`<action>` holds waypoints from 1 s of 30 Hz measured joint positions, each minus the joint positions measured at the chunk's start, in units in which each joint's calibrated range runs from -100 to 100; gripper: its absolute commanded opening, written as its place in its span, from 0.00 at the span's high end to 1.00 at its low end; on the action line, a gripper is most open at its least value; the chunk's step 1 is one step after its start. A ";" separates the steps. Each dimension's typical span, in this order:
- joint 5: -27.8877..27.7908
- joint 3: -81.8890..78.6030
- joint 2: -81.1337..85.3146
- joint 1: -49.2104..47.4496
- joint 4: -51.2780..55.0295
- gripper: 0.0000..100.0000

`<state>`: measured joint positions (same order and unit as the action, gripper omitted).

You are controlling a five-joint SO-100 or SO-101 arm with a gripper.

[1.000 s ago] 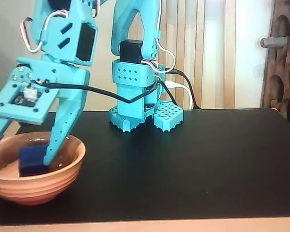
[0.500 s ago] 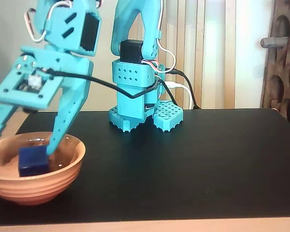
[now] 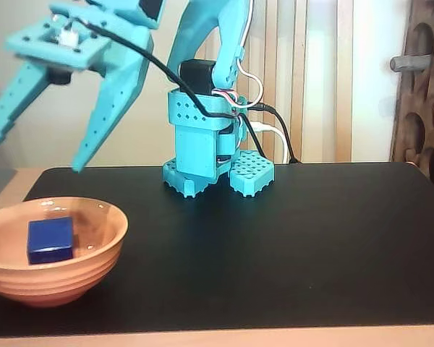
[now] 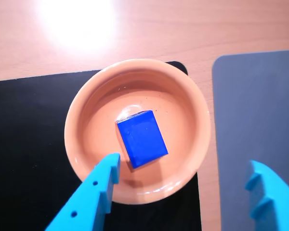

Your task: Place the blue cube in the orange bowl.

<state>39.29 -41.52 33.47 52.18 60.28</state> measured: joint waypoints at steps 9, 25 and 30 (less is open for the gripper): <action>2.87 0.00 6.20 -2.91 1.50 0.70; 6.84 0.00 13.00 -18.57 7.05 0.70; 8.20 0.00 15.12 -24.66 9.51 0.70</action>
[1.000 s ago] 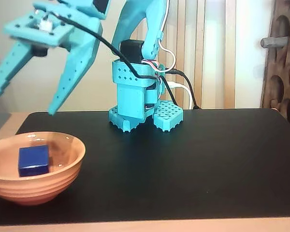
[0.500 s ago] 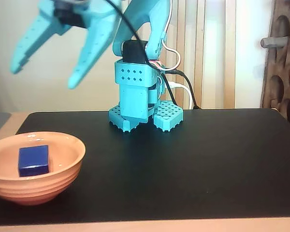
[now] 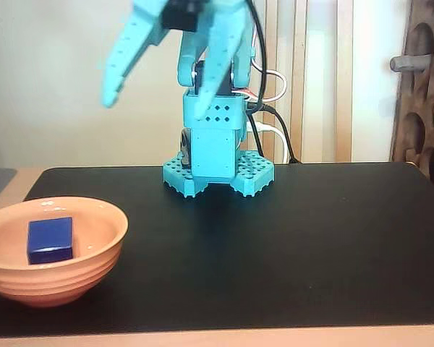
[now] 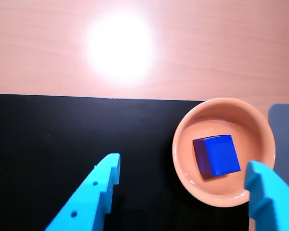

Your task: Place the blue cube in the orange bowl.

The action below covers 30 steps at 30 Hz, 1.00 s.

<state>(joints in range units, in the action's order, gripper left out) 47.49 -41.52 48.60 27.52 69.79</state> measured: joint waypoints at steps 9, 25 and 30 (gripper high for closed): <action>1.57 -4.06 1.19 -11.25 0.79 0.70; 2.35 -18.86 8.92 -17.25 0.70 0.75; 2.35 -23.19 13.34 -17.35 0.70 0.75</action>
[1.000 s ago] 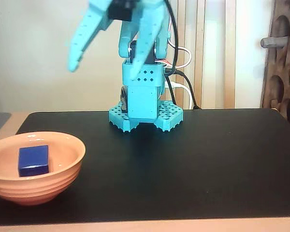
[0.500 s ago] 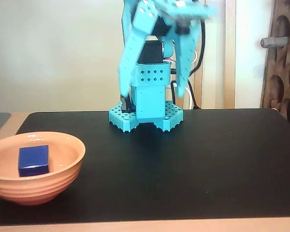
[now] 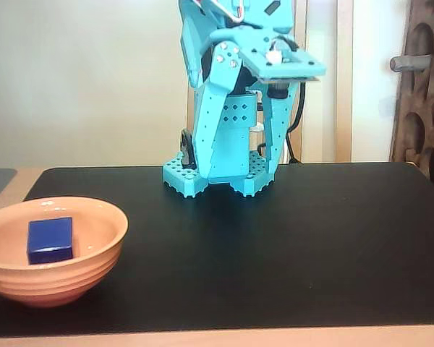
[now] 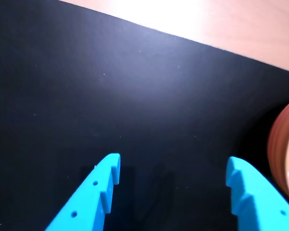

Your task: Place the blue cube in the orange bowl.

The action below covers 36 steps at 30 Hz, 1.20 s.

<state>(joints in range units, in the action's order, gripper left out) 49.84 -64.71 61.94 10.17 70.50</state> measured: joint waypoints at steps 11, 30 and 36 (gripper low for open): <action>0.21 -8.30 7.82 3.19 0.00 0.75; 0.21 -23.38 23.02 2.91 0.00 0.75; 0.21 -27.98 27.95 2.06 0.00 0.75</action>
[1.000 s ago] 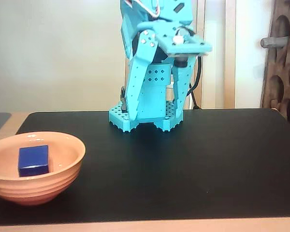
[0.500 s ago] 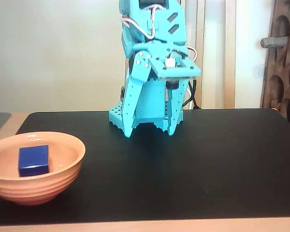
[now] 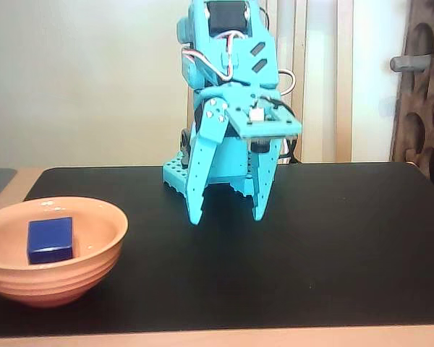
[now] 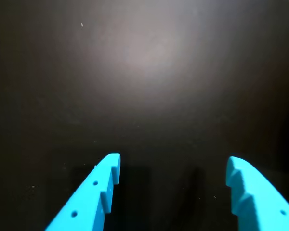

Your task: Place the blue cube in the orange bowl.

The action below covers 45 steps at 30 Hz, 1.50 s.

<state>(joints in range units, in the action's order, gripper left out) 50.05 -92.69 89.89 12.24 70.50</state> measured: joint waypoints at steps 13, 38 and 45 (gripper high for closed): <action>0.00 -2.98 5.52 -1.88 0.00 0.90; -0.89 -6.68 9.01 -1.88 5.28 1.00; -0.99 -6.68 9.01 -1.88 5.28 1.00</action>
<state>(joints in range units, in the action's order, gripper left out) 49.06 -99.37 98.90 10.36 75.78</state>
